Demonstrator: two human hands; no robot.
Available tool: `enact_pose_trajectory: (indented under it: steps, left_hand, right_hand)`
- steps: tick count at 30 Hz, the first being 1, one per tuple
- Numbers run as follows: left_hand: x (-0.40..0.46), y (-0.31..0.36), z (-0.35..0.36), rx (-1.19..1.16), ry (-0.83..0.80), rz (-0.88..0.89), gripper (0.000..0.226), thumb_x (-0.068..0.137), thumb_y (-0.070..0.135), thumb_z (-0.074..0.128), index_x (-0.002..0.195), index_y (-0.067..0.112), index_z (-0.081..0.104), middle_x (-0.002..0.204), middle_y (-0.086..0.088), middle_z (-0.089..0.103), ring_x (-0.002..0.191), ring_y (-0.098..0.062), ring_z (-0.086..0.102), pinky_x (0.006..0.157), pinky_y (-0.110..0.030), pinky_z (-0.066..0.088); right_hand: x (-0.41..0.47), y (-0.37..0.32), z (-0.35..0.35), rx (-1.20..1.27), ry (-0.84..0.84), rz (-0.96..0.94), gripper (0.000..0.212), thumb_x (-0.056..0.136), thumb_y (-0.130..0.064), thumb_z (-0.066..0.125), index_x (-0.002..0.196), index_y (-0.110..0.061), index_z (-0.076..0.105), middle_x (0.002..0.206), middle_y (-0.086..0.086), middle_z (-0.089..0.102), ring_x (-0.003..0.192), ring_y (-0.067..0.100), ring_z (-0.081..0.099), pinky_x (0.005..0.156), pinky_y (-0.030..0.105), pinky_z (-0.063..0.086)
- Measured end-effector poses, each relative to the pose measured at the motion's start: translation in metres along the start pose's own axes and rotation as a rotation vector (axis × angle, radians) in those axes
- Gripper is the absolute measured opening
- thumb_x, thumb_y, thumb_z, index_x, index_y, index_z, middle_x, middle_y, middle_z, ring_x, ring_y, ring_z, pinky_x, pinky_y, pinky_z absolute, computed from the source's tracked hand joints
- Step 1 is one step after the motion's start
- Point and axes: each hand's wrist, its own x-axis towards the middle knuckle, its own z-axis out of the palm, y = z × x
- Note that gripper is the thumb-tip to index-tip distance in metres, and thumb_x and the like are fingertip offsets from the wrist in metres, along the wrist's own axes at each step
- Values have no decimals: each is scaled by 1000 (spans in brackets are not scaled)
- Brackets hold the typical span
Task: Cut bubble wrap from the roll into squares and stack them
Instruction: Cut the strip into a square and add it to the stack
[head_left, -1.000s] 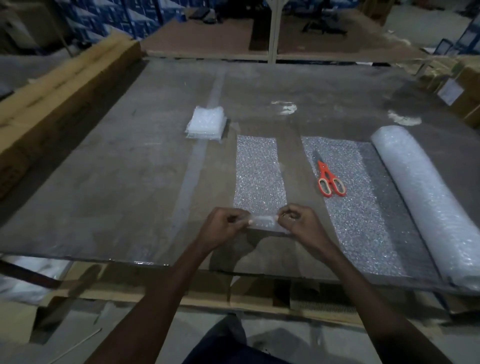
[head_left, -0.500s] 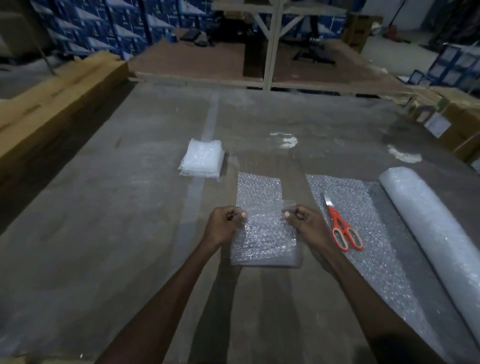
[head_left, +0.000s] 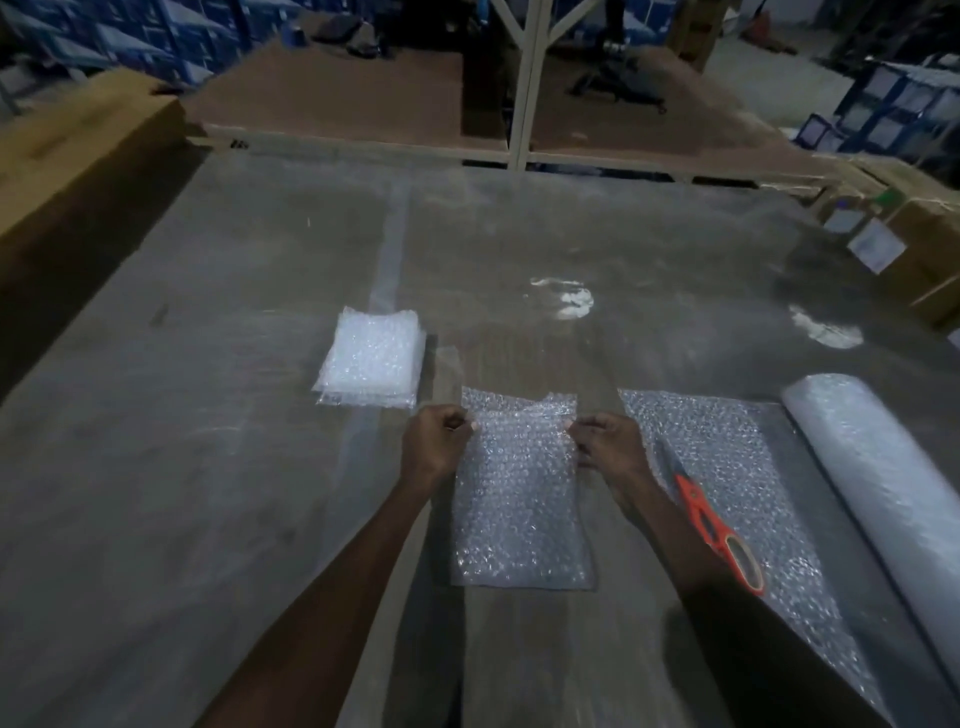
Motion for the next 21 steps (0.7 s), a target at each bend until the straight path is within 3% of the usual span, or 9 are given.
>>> enact_pose_trajectory:
  steps: [6, 8, 11, 13, 16, 18, 21]
  left_hand:
    - [24, 0, 7, 126, 48, -22, 9, 86, 19, 78, 92, 13, 79, 85, 7, 72, 76, -7, 66, 60, -5, 40]
    - [26, -1, 10, 156, 52, -19, 9, 87, 23, 77, 93, 16, 79, 88, 5, 75, 78, -8, 67, 65, -13, 44]
    - [25, 0, 14, 244, 79, 7, 6, 90, 23, 74, 90, 18, 76, 86, 2, 75, 75, -13, 67, 68, -24, 48]
    - [22, 1, 15, 315, 100, 41, 8, 91, 22, 71, 95, 16, 71, 87, -1, 72, 75, -17, 65, 66, -28, 48]
    - [11, 3, 15, 433, 119, 144, 29, 92, 25, 69, 119, 14, 65, 110, -6, 66, 91, -24, 63, 75, -35, 53]
    - [-2, 2, 17, 473, 101, 205, 40, 93, 25, 67, 130, 13, 60, 125, -9, 60, 106, -27, 59, 85, -40, 53]
    - [-30, -2, 23, 517, 42, 339, 39, 92, 18, 67, 129, 8, 60, 127, -14, 62, 111, -32, 59, 91, -42, 50]
  right_hand:
    - [37, 12, 5, -131, -7, -6, 8, 81, -25, 84, 80, -20, 77, 63, -7, 70, 55, 8, 61, 64, 32, 52]
    - [42, 13, 6, -206, 6, -23, 15, 72, -39, 85, 77, -27, 78, 64, -9, 72, 57, 10, 62, 62, 36, 53]
    - [46, 13, 5, -312, 16, -71, 27, 57, -61, 74, 80, -46, 75, 70, -14, 74, 70, 17, 70, 73, 45, 59]
    - [43, 10, 7, -350, 45, -109, 28, 57, -62, 73, 81, -47, 72, 69, -18, 72, 72, 16, 71, 74, 42, 59]
    - [26, 1, 11, -450, 146, -173, 19, 71, -45, 78, 80, -33, 68, 71, -16, 69, 75, 16, 69, 75, 37, 56]
    - [9, 0, 14, -548, 195, -243, 18, 83, -39, 77, 95, -28, 69, 90, -11, 71, 88, 19, 69, 79, 37, 55]
    - [-22, 4, 24, -687, 146, -369, 40, 94, -38, 68, 130, -21, 62, 125, 1, 67, 106, 22, 66, 88, 38, 54]
